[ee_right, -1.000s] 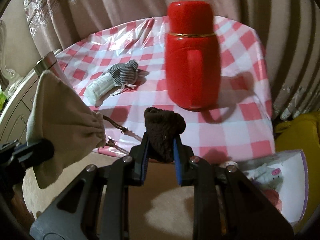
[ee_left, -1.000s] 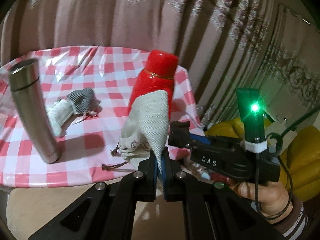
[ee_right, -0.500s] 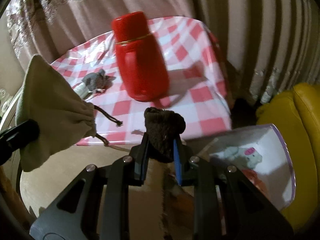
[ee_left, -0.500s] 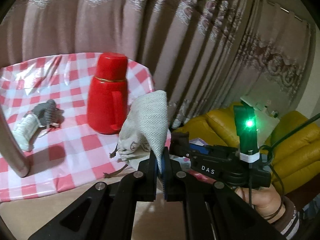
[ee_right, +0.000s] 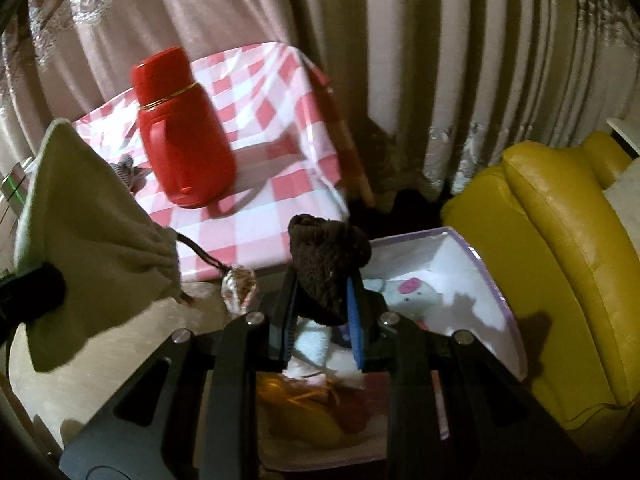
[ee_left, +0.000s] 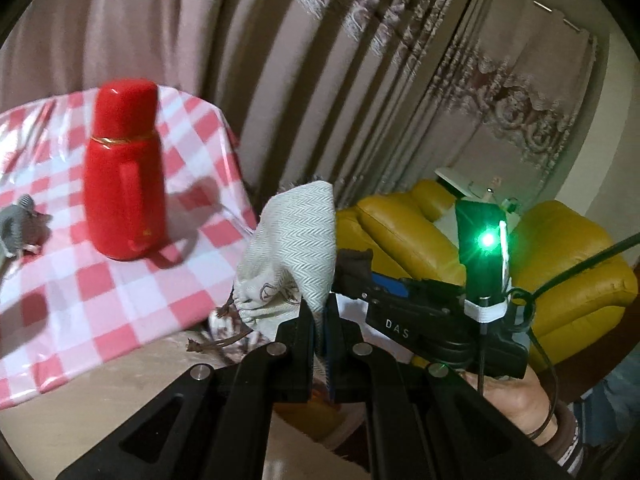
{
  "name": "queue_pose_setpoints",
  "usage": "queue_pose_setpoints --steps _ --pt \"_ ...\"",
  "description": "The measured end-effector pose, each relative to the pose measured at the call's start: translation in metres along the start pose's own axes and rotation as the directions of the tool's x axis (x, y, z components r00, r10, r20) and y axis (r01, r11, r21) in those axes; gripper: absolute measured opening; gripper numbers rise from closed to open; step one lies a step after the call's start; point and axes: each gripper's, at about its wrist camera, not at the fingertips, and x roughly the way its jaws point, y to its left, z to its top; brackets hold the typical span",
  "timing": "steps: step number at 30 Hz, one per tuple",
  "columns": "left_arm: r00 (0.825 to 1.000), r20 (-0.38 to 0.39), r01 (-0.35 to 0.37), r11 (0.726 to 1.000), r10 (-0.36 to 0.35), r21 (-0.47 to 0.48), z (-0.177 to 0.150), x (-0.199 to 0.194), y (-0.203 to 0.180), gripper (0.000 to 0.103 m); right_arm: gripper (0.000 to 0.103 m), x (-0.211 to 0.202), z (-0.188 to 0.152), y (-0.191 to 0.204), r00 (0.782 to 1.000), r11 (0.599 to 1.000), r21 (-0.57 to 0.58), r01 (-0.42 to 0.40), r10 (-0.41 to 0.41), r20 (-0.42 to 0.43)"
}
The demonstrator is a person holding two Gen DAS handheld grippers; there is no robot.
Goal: Organize soft objects
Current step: 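Carry drawstring bag and sock over the white box and open both tools, then move both tools back over the table toward the white packet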
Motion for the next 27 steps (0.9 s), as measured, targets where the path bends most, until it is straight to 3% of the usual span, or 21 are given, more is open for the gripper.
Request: queue_pose_setpoints --steps 3,5,6,7,10,18,23,27 --pt "0.999 -0.037 0.036 0.999 -0.037 -0.023 -0.001 0.015 0.0 0.008 0.029 -0.003 0.0 -0.009 0.999 0.999 0.018 0.03 -0.03 0.01" --pt "0.997 -0.067 0.047 0.998 -0.049 -0.038 -0.002 0.025 0.0 0.027 0.034 -0.003 -0.001 -0.014 0.999 0.999 0.026 0.043 -0.043 0.009" --pt "0.996 -0.071 0.051 0.998 -0.054 -0.048 -0.003 0.027 0.001 0.05 0.04 -0.003 -0.001 -0.016 0.999 0.998 0.031 0.048 -0.048 0.007" --pt "0.996 -0.066 0.056 0.997 -0.06 -0.061 -0.004 0.027 0.003 0.065 0.05 -0.002 -0.001 -0.017 0.999 0.998 0.032 0.05 -0.051 0.006" --pt "0.996 -0.062 0.059 0.995 -0.064 -0.074 -0.005 0.025 0.008 0.067 0.068 -0.002 -0.002 -0.018 0.998 0.998 0.033 0.055 -0.055 0.011" --pt "0.999 -0.039 0.004 0.992 -0.009 -0.124 -0.014 -0.003 0.041 0.067 0.076 -0.005 -0.001 -0.01 1.0 0.999 0.027 0.016 -0.017 0.023" --pt "0.998 -0.019 -0.069 0.98 0.066 -0.188 -0.033 -0.035 0.076 0.067 0.077 -0.002 -0.002 0.006 1.0 1.0 0.004 -0.027 0.027 0.012" --pt "0.987 0.011 -0.154 0.956 0.161 -0.251 -0.055 -0.077 0.112 0.067 0.078 0.003 -0.004 0.031 0.997 0.996 -0.037 -0.077 0.076 -0.009"
